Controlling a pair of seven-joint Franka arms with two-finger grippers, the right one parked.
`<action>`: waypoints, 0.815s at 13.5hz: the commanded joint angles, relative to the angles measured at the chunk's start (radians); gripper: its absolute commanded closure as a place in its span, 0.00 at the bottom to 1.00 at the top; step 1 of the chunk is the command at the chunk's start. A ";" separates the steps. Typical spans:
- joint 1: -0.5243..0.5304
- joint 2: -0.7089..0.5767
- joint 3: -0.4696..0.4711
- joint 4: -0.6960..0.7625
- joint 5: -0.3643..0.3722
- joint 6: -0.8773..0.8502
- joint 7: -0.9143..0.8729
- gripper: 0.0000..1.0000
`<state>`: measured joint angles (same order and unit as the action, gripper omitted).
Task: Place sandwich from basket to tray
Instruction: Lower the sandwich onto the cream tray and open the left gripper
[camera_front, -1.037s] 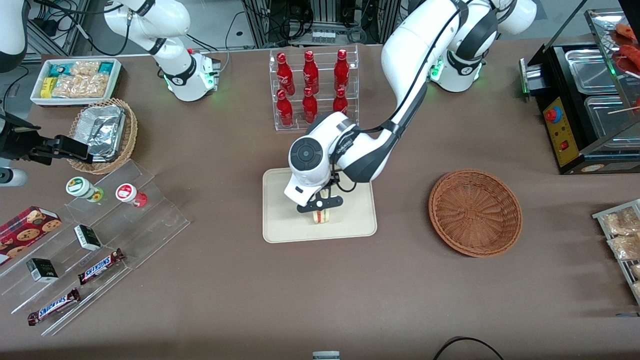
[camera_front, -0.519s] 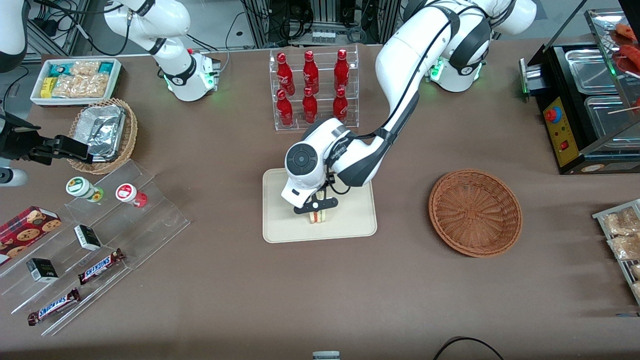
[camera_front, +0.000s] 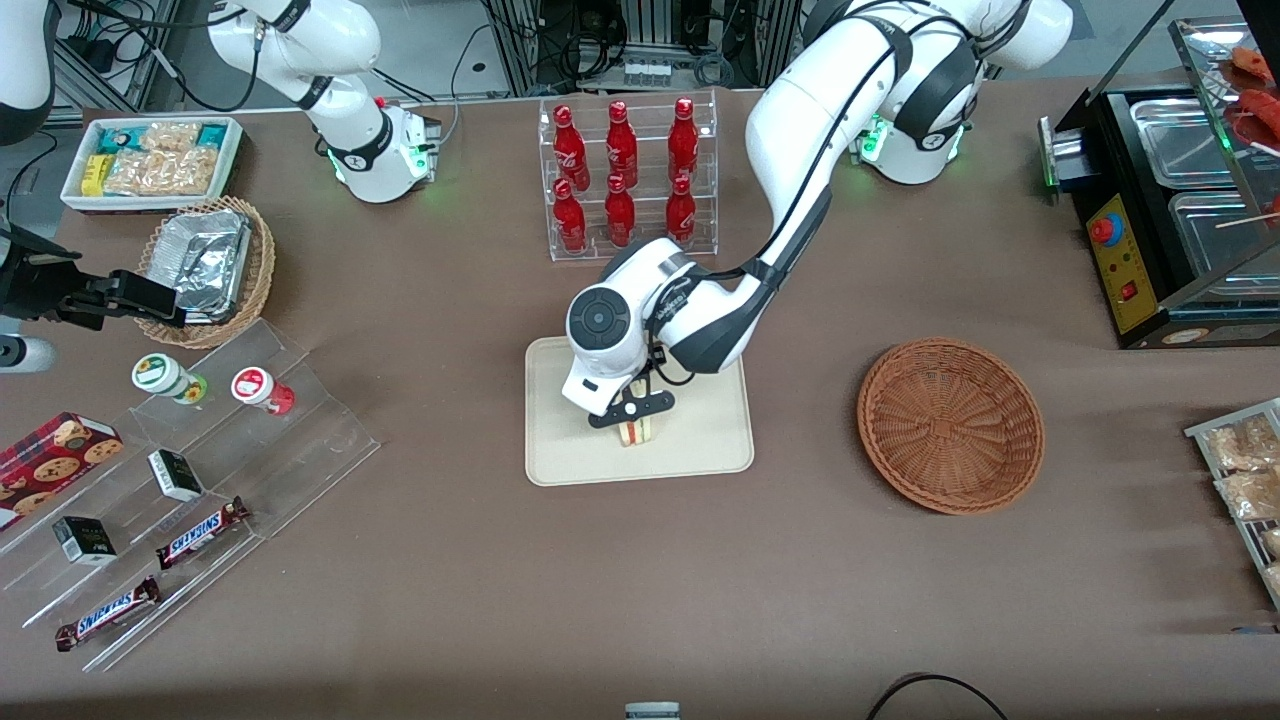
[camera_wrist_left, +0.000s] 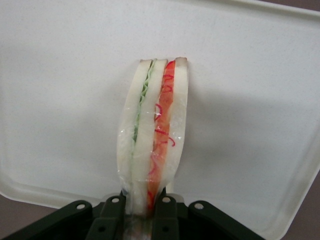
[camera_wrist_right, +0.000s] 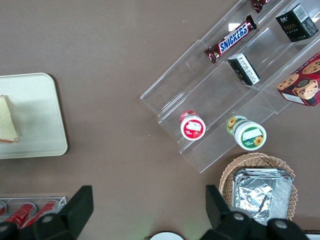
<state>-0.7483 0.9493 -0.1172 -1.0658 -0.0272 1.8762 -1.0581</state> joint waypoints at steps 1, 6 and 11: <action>-0.016 0.014 0.010 0.040 0.006 -0.003 -0.020 0.00; -0.013 -0.056 0.013 0.041 0.006 -0.077 -0.014 0.00; 0.004 -0.180 0.014 0.041 0.001 -0.210 0.062 0.00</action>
<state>-0.7428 0.8240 -0.1127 -1.0093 -0.0268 1.7225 -1.0459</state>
